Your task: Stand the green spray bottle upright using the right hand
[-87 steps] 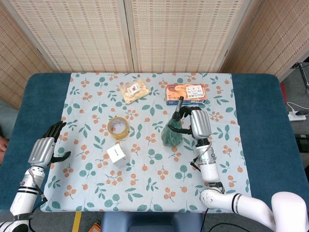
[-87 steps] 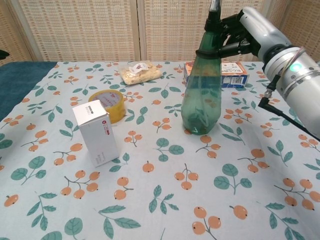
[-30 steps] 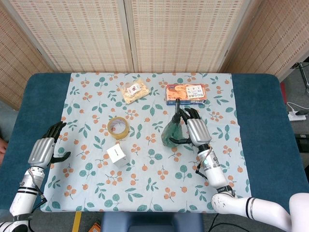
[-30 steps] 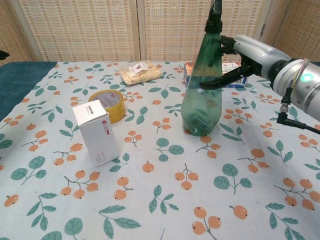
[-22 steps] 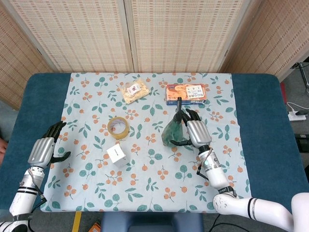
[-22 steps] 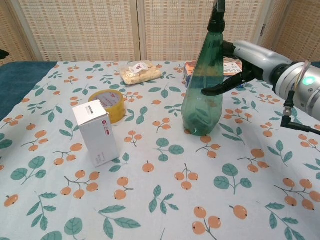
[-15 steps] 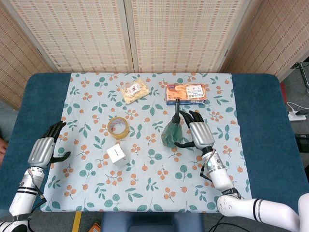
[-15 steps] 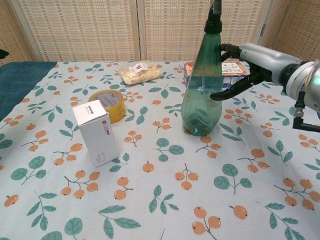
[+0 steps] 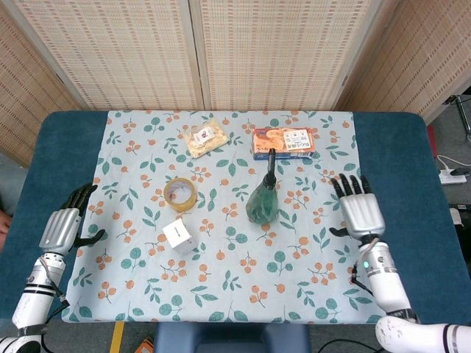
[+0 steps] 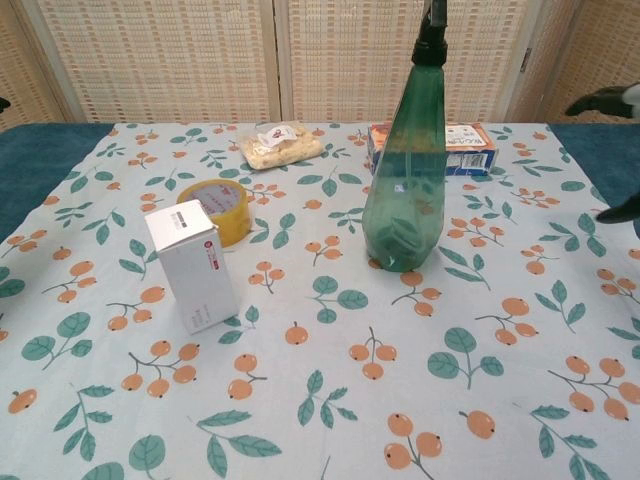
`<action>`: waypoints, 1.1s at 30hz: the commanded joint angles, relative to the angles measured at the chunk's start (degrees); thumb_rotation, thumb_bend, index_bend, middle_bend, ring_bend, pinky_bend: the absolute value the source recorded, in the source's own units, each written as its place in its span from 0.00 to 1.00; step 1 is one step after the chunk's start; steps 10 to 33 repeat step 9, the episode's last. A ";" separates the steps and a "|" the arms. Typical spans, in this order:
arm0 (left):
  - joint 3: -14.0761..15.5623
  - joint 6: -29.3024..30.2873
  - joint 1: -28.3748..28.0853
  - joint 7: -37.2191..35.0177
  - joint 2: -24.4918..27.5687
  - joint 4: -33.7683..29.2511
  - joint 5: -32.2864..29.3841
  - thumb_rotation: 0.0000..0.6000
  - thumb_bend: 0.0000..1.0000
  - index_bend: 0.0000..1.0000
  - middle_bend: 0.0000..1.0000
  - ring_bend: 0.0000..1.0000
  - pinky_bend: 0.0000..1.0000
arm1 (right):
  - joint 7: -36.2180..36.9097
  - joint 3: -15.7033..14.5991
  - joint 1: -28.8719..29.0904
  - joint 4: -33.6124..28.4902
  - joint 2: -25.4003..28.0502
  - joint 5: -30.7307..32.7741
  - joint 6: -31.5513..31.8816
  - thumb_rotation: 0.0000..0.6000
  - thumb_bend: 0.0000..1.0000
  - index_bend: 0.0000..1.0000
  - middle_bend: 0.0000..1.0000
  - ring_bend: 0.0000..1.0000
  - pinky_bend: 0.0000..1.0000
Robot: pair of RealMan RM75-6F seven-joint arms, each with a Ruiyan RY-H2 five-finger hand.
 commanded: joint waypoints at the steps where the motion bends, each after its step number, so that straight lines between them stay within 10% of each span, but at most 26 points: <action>1: 0.03 0.21 -0.07 0.56 -0.20 0.17 0.26 1.00 0.23 0.00 0.01 0.01 0.21 | 9.17 -6.15 -7.44 2.46 3.43 -10.80 5.95 1.00 0.00 0.00 0.00 0.00 0.00; 33: -0.33 2.04 -0.26 2.90 -1.58 1.08 1.00 1.00 0.24 0.00 0.01 0.01 0.21 | 18.83 -6.55 -13.03 7.31 4.87 -16.10 9.02 1.00 0.00 0.00 0.00 0.00 0.00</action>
